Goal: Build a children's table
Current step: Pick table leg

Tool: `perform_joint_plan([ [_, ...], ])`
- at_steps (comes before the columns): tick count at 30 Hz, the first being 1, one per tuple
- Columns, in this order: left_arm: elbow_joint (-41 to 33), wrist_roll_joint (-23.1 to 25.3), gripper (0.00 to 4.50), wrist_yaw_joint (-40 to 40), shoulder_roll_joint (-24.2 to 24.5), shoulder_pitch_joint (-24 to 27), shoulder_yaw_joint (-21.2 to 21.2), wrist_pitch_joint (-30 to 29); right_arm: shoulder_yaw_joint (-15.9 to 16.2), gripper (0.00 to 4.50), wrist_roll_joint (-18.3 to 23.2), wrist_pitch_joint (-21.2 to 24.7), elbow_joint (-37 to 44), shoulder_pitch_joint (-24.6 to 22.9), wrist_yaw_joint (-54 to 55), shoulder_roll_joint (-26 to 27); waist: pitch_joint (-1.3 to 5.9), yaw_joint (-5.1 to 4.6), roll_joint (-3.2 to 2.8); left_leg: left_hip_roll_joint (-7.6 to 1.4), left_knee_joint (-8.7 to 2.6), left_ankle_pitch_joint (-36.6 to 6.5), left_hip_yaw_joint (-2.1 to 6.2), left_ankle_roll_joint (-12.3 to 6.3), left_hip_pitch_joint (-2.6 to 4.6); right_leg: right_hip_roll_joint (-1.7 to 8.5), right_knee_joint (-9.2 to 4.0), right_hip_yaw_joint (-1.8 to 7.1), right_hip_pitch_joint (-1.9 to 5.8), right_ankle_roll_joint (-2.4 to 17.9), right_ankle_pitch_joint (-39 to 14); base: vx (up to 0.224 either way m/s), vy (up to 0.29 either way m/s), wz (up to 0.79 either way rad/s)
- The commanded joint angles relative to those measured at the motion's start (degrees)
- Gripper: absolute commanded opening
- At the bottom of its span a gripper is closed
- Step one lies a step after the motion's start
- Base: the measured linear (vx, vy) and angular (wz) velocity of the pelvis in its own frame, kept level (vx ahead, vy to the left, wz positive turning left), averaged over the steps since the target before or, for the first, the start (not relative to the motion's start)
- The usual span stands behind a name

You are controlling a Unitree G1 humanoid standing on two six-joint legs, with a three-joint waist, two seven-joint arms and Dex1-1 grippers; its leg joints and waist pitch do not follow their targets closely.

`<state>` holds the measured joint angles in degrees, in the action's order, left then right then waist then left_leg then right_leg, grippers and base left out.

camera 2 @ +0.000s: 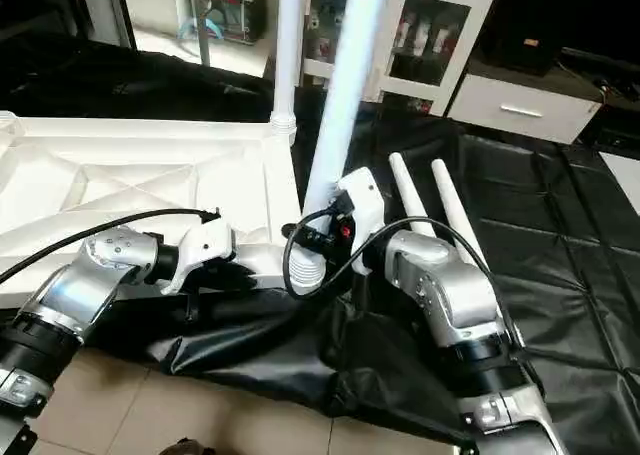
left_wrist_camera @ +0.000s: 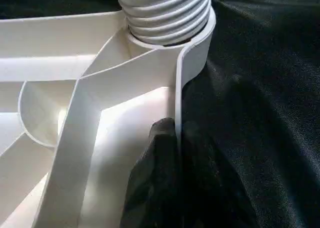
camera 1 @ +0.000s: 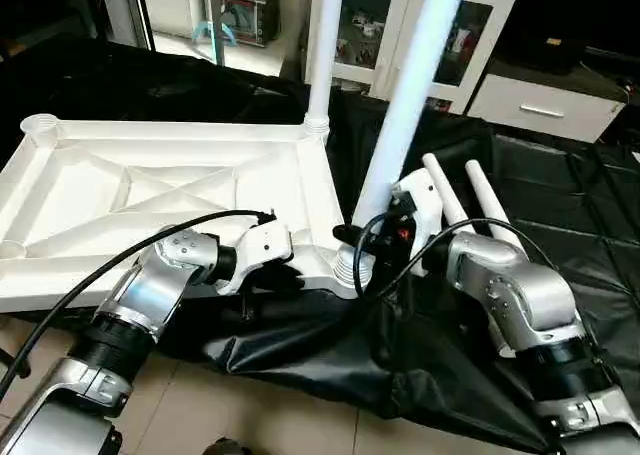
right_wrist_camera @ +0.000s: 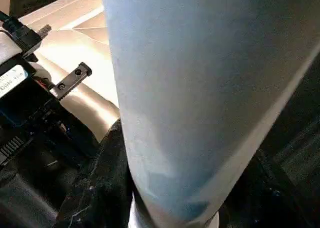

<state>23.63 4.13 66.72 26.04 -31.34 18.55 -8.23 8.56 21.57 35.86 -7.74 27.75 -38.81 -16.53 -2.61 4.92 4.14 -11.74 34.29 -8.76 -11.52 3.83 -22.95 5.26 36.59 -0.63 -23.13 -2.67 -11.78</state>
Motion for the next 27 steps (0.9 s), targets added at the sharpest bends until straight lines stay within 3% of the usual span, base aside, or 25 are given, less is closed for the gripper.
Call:
perform_joint_plan([
  [1, 0.4, -2.3, 0.00, -0.4, -1.7, 1.8, -0.3, -0.5, 1.1, 1.86, -1.8, -0.5, -2.4, 1.2, -0.4, -0.3, 3.28, -0.04, 0.41, -1.28, -4.62, -15.6, 0.59, 2.22, 1.90, 2.18, -4.73, 0.96, 0.92, 9.6, -12.7, 0.000, 0.000, 0.00],
  [12, 0.7, -1.8, 0.00, -0.2, -1.2, 1.4, -0.2, -0.5, 4.1, 1.86, -4.1, -0.3, -7.2, 3.2, -2.8, -0.3, 3.33, -0.30, 0.56, -1.33, -4.76, -17.8, 0.73, 2.98, 1.99, 2.23, -4.89, 0.94, 0.82, 9.5, -14.0, 0.000, 0.000, 0.00],
  [22, 0.5, -1.9, 0.00, -0.1, -0.9, 1.5, -0.4, -0.7, 0.8, 1.86, -3.8, -2.8, -12.2, 2.7, -1.0, 1.4, 3.25, -0.69, 0.56, -1.41, -5.01, -21.6, 1.02, 4.03, 2.11, 2.27, -5.25, 0.93, 0.48, 9.1, -17.5, 0.000, 0.000, 0.00],
  [27, 0.6, -2.4, 0.00, -0.2, -0.9, 1.0, -1.1, -1.0, -2.2, 1.86, -3.0, -7.2, -16.6, 1.6, 0.1, 2.8, 3.24, -0.93, 0.59, -1.42, -5.06, -22.8, 1.03, 4.00, 2.13, 2.32, -5.35, 0.95, 0.33, 9.5, -17.7, 0.000, 0.000, 0.00],
])
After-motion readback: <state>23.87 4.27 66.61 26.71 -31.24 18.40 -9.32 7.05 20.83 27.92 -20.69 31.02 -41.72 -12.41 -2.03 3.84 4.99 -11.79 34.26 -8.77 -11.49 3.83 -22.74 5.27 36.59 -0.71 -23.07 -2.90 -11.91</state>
